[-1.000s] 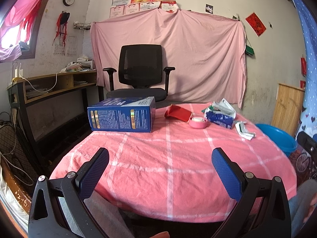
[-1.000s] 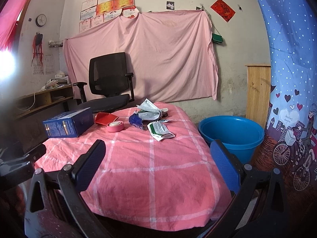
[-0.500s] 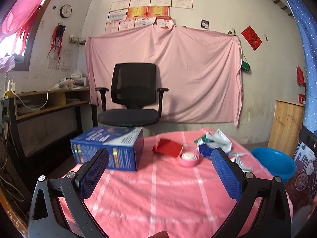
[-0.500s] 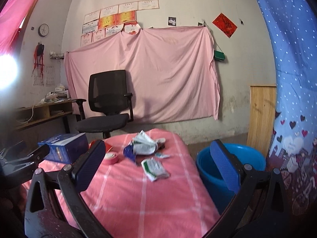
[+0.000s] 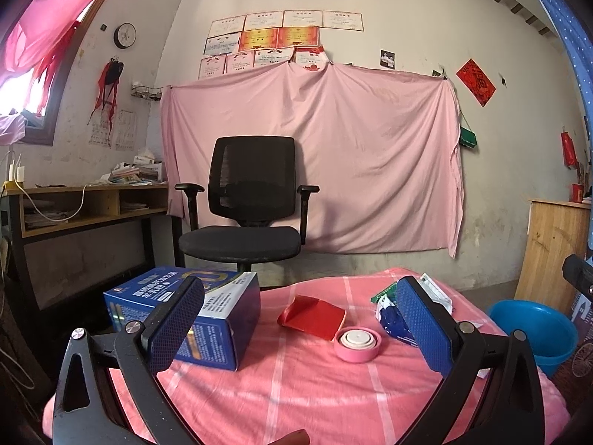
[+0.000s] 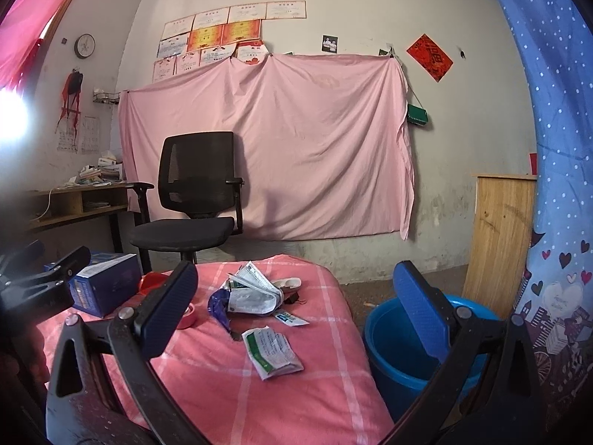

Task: Collect trash
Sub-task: 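Grasp the pink tape roll with the left gripper while the right gripper grasps the white paper packet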

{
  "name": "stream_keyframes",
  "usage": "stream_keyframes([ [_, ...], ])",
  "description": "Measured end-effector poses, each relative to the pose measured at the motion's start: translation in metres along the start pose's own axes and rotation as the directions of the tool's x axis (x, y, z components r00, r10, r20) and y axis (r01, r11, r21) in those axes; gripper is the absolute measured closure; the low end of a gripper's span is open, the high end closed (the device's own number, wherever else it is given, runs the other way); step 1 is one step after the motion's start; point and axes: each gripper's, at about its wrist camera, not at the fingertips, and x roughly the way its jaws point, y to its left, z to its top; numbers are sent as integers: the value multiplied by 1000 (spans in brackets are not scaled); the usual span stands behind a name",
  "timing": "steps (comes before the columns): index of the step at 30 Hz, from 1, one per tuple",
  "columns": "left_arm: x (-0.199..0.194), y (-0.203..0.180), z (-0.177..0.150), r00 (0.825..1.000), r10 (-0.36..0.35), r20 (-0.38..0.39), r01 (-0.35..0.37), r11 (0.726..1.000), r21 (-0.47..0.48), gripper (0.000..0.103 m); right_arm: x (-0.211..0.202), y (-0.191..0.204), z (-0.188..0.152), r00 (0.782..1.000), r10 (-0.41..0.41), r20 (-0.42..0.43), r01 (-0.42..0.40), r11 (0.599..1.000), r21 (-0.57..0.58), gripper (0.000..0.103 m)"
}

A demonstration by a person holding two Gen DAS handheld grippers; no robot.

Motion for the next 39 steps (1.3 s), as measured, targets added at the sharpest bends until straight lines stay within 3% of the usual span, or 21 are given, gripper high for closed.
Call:
stream_keyframes([
  [4, 17, -7, -8, 1000, -1, -16, 1, 1000, 14, 2, 19, -5, -5, 999, 11, -42, -11, 1000, 7, 0],
  [7, 31, -11, -14, 998, -15, -60, 17, 999, 30, 2, 40, -9, -11, 991, 22, -135, -21, 1000, 10, 0],
  [12, 59, -17, -19, 986, -66, -155, 73, 997, 40, 2, 77, -11, -21, 952, 52, -302, -50, 999, 15, 0],
  [15, 78, -22, -23, 971, -82, -224, 98, 993, 64, 2, 97, -9, -30, 914, 76, -399, -80, 997, 6, 0],
  [19, 106, -28, -32, 936, -114, -333, 142, 988, 62, 3, 119, -6, -47, 852, 105, -513, -117, 993, 9, 12],
  [26, 143, -35, -50, 859, -157, -487, 200, 979, 39, 11, 136, -1, -68, 779, 147, -609, -168, 986, 23, 14],
  [30, 161, -37, -57, 820, -178, -544, 223, 975, 17, 11, 141, 0, -72, 758, 143, -636, -175, 984, 12, 15],
  [33, 172, -38, -60, 803, -172, -571, 218, 976, 14, 11, 144, 3, -74, 748, 135, -650, -176, 984, 2, 17],
  [39, 188, -37, -69, 752, -184, -633, 228, 974, -13, 40, 135, 2, -77, 753, 151, -641, -186, 983, 13, 34],
])
